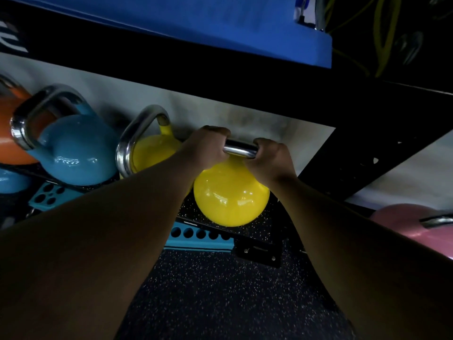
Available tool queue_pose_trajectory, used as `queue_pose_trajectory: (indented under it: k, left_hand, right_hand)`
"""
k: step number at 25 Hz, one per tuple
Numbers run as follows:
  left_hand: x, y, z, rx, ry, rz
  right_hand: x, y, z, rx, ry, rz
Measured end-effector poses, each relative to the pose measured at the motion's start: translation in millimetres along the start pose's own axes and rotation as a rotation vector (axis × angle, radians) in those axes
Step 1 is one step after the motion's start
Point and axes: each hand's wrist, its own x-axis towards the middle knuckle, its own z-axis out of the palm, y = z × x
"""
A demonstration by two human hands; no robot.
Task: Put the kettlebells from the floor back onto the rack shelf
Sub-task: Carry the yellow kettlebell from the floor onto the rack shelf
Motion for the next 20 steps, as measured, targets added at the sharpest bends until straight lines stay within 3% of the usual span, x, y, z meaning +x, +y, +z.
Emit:
queue_pose_trajectory:
  k: [8,12,17,20]
  left_hand:
    - [-37.9,23.1,4.3,-0.108,0.158,-0.131]
    - [-82.7,52.1,14.1,0.058,0.152,-0.287]
    - [-115.8,112.7,27.7,0.271,-0.061,-0.485]
    - [-122.5,172.6,37.5,0.406,-0.147,-0.317]
  right_hand:
    - [-39.4,-3.9,-9.1,0.096,-0.08,0.051]
    - [-90.8,18.5,-24.7,0.061,-0.14,0.023]
    - [-145.9,62.7,-61.4,0.014,-0.177,-0.096]
    - [-182.9,106.8,-102.1,-0.093,-0.16,-0.128]
